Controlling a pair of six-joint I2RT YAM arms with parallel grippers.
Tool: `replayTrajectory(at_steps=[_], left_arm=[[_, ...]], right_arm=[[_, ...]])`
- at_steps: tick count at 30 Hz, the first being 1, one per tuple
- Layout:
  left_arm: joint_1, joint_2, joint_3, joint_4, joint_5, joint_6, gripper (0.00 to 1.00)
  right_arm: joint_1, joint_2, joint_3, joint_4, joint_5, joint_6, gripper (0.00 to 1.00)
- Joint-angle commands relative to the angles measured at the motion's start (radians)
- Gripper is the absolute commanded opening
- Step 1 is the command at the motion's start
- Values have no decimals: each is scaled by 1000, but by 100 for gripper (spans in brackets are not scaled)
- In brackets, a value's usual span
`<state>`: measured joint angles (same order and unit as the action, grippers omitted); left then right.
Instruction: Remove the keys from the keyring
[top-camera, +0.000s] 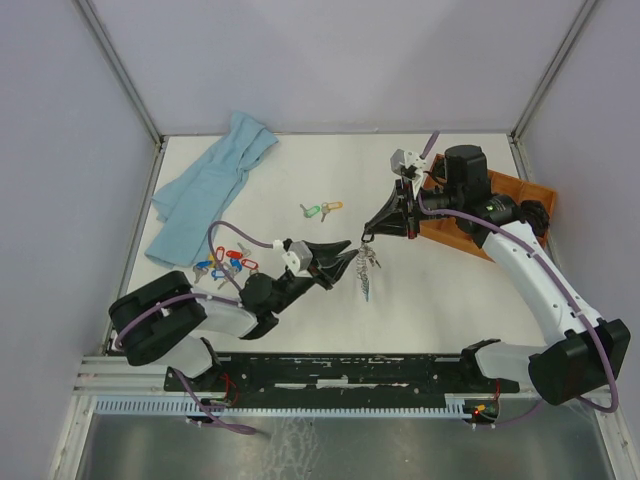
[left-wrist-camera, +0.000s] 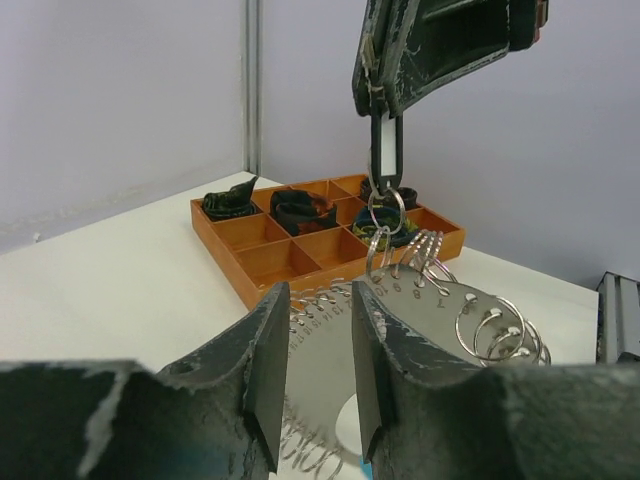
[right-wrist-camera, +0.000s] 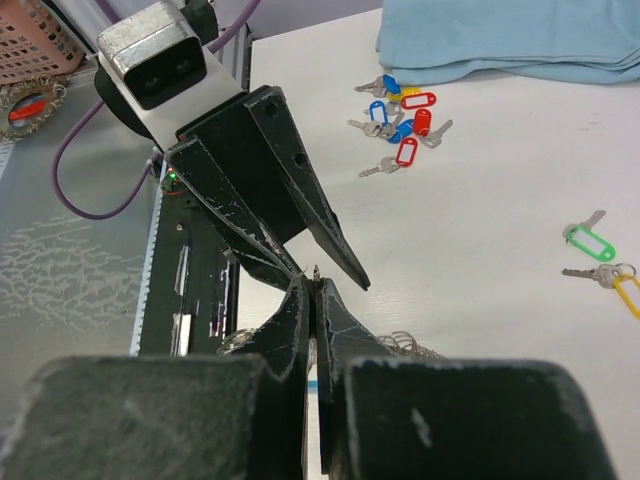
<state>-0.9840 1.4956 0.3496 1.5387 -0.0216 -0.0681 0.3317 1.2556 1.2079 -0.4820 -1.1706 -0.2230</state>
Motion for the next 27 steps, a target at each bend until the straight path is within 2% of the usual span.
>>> replayTrajectory(at_steps=[1,3,9,15,20,27], left_arm=[[19,-39,-29,139,32,3,40],[39,-97,-35,58,67,4,41],[96,-333,36,-423,255,62,45],[115,-394,182,-788,384,111,52],[122,-365,280,-954,431,99,53],[123,-327,313,-954,431,51,47]], right_arm=[[-3,-18,20,34,-47,2,1],[-2,-18,23,22,-47,-12,1],[-2,-13,32,-21,-51,-56,1],[-2,-13,34,-26,-61,-62,1],[-2,-13,33,-29,-63,-66,1],[-3,-13,35,-32,-65,-69,1]])
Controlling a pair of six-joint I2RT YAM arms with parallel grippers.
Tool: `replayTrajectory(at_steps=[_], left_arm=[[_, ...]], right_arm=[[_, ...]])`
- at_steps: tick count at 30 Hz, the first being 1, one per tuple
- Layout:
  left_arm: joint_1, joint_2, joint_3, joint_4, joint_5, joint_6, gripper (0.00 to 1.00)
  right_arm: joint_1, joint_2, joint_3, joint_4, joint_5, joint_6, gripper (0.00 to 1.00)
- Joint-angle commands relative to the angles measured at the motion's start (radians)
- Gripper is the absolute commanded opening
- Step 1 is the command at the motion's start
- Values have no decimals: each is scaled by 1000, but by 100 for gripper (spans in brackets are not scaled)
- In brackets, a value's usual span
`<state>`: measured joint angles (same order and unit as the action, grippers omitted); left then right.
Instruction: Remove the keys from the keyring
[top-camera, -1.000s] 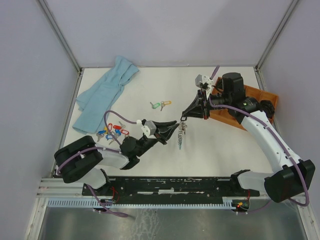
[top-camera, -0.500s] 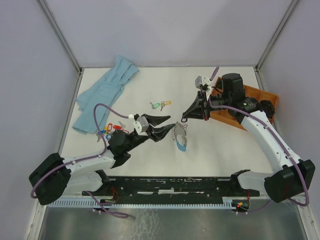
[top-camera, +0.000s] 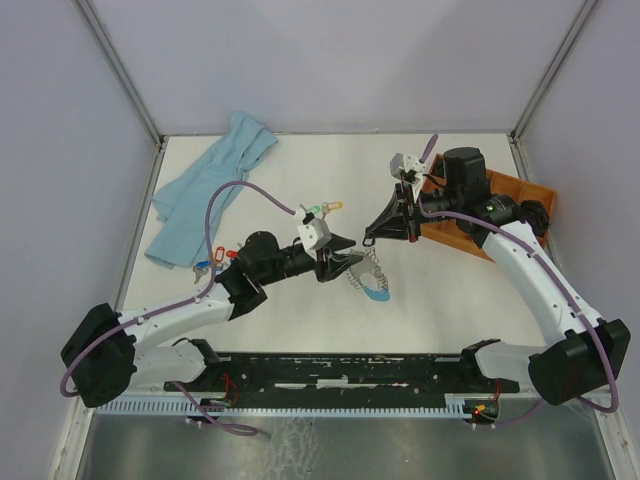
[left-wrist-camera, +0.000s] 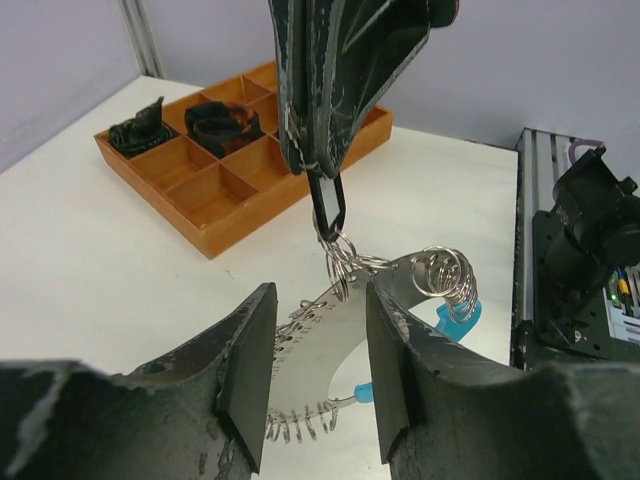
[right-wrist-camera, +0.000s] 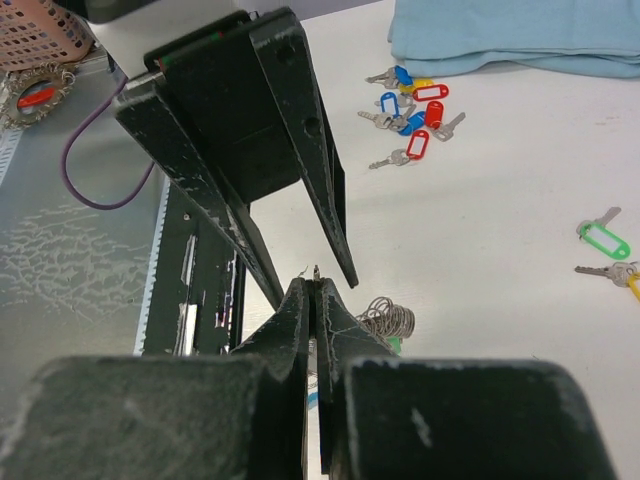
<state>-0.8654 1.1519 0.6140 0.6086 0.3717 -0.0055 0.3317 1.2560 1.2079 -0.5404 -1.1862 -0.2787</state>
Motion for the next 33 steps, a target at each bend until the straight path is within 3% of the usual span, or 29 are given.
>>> replayTrajectory(at_steps=[1,11,22,25,31,33], left_arm=[[5,24,53,-20,44,-21,45],[3,76,80,8,20,-80,35],[5,84,90,16,-11,-85,32],[4,85,90,18,-11,-85,27],[3,83,88,13,-21,-68,4],[4,76,79,17,-25,-53,3]], right_arm=[[-2,-13,34,26,-49,-14,1],[-2,-13,34,27,-53,-14,1],[-3,-14,33,25,-55,-14,1],[-2,-15,34,25,-55,-13,1],[-2,-16,35,23,-55,-14,1],[-3,-16,38,19,-53,-17,1]])
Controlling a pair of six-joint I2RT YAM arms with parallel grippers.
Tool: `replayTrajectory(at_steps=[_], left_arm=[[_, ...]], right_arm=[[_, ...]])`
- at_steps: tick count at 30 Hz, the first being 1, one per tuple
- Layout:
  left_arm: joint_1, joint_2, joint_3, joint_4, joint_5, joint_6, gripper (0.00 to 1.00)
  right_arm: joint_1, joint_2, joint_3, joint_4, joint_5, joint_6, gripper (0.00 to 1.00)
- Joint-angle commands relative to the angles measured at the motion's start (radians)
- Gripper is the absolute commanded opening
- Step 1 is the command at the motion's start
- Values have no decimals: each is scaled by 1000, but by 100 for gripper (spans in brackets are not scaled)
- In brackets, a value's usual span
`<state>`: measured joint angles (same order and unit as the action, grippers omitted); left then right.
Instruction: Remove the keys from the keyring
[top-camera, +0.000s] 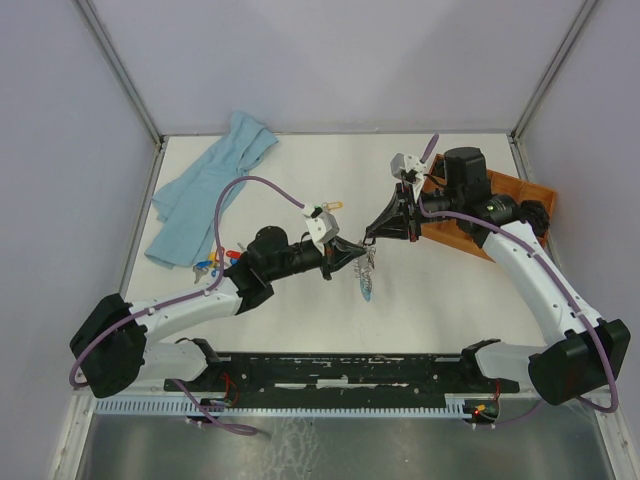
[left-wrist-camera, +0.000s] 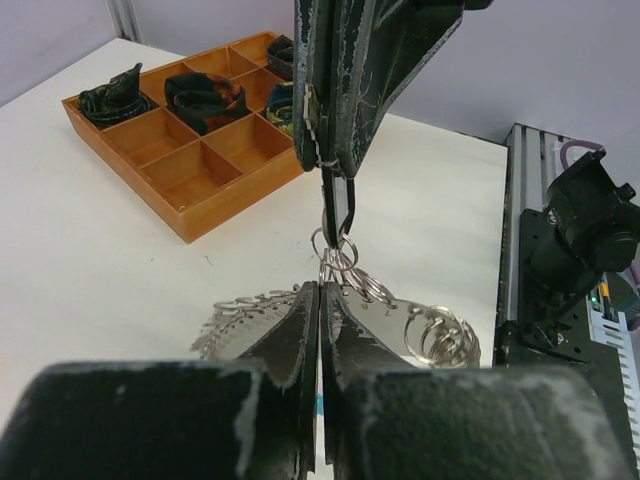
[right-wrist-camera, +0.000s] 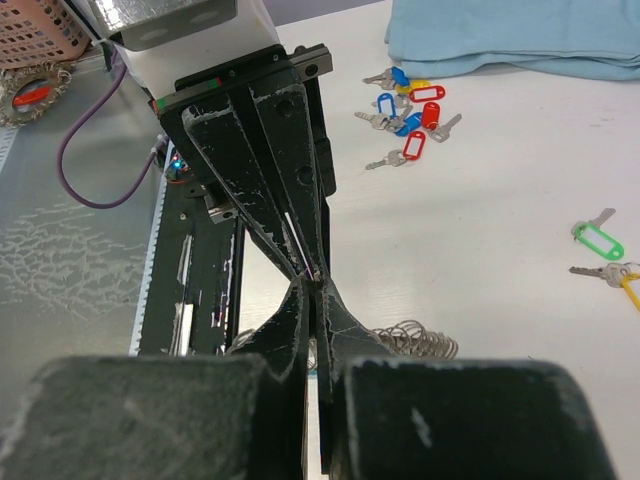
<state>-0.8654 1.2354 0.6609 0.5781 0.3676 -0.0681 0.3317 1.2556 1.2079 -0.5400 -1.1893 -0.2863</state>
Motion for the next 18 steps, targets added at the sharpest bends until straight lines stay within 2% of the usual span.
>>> replayTrajectory(at_steps=[1,9,18], left_arm=[[3,-11,26,57,-21,17,3],[3,-71,-83,242,-40,80,3],[3,-97,-195,451,-30,168,3]], right_arm=[[-3,-16,40,13,-49,-15,1],[-14,-12,49,8,-21,-10,1],[-44,3,17,123,-64,113,1]])
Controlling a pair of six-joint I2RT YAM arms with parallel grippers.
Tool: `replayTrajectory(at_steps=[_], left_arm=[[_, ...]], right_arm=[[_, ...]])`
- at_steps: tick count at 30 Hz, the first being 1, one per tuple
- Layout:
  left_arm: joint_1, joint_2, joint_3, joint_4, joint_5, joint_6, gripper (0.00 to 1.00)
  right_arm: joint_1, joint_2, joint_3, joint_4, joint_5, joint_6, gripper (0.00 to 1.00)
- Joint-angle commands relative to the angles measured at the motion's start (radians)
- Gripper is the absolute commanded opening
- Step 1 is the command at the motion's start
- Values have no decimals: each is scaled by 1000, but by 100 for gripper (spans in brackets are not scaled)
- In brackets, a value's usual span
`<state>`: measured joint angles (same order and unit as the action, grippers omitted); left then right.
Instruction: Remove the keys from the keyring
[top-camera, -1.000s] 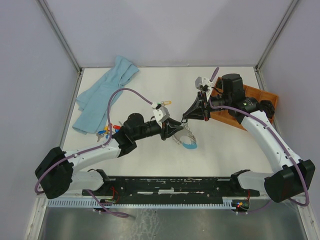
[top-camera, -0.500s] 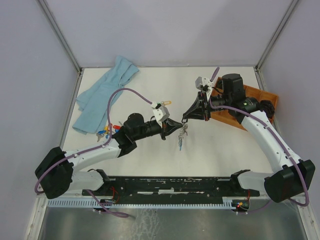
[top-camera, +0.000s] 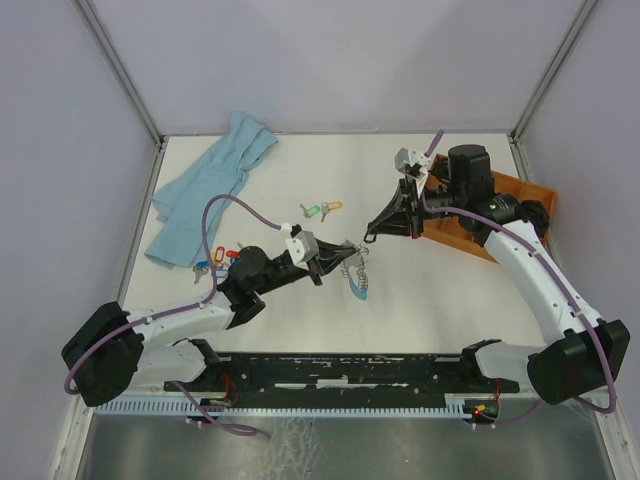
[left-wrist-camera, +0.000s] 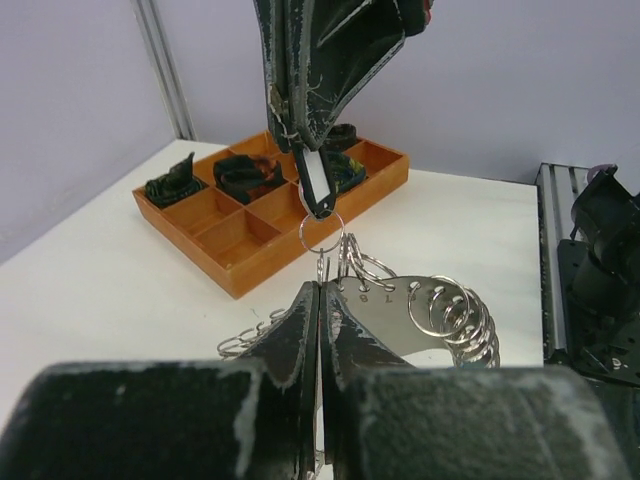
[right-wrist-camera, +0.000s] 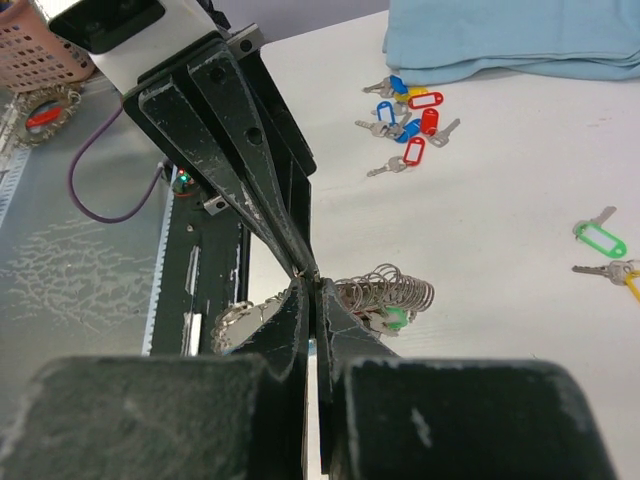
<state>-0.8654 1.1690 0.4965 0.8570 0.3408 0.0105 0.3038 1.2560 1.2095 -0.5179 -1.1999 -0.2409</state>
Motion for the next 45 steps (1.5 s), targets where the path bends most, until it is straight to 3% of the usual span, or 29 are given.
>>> replayTrajectory(at_steps=[1,17,29,45], left_arm=[[2,-31,-32,171,2,106,3],[-2,-6,56,-69,109,318,3],[-6,-25,28,-17,113,339,3],[-1,-89,-29,60,154,328,3]], right_arm=[[-17,4,14,107,-60,76,1],[16,59,19,126,-165,132,1],[26,97,6,200,-58,248,1],[12,151,22,185,-46,302,1]])
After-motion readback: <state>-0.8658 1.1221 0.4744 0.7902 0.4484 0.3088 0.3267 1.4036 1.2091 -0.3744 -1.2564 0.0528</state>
